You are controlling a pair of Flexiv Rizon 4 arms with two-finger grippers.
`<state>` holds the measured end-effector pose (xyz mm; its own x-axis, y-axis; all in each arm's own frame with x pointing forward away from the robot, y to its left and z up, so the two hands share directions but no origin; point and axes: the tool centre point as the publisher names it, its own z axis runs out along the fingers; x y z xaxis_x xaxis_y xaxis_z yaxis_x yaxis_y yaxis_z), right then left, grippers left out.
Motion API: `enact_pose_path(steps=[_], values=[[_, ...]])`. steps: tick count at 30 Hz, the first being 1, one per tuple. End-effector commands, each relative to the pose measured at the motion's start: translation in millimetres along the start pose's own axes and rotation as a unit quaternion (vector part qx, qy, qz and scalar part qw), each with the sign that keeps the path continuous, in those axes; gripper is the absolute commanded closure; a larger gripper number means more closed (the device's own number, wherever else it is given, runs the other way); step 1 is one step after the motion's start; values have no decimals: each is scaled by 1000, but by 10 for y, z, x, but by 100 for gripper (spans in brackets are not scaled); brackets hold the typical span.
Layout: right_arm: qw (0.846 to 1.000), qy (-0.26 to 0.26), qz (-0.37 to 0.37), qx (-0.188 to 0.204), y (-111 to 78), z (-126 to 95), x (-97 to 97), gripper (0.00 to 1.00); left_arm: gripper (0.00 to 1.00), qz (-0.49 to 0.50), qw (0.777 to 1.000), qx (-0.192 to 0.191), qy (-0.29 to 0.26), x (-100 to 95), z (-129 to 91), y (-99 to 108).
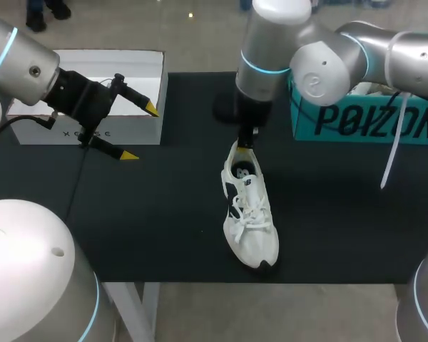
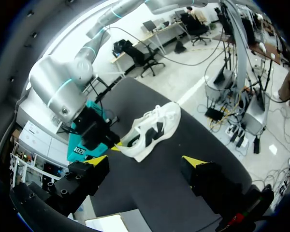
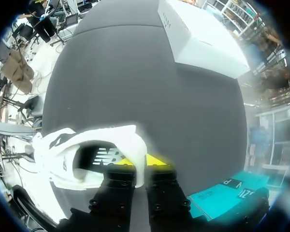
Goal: Take the shoe out of the shoebox, open the shoe tongue, remove and reinsert the insole, then place the shoe into the shoebox
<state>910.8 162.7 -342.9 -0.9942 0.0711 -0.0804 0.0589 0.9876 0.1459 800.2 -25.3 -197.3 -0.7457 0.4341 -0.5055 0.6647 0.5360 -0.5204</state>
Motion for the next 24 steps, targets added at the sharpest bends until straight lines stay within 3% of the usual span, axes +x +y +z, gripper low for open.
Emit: enact_pose_path(steps=[1, 12, 24], values=[[1000, -16, 0, 8, -29, -241, 63, 100, 0, 0, 1000, -2, 1, 2, -4, -7], [998, -48, 32, 24, -132, -923, -146, 100, 0, 0, 1000, -2, 1, 2, -4, -7], [988, -96, 118, 27, -307, -1984, -731, 100, 0, 0, 1000, -2, 1, 2, -4, -7]])
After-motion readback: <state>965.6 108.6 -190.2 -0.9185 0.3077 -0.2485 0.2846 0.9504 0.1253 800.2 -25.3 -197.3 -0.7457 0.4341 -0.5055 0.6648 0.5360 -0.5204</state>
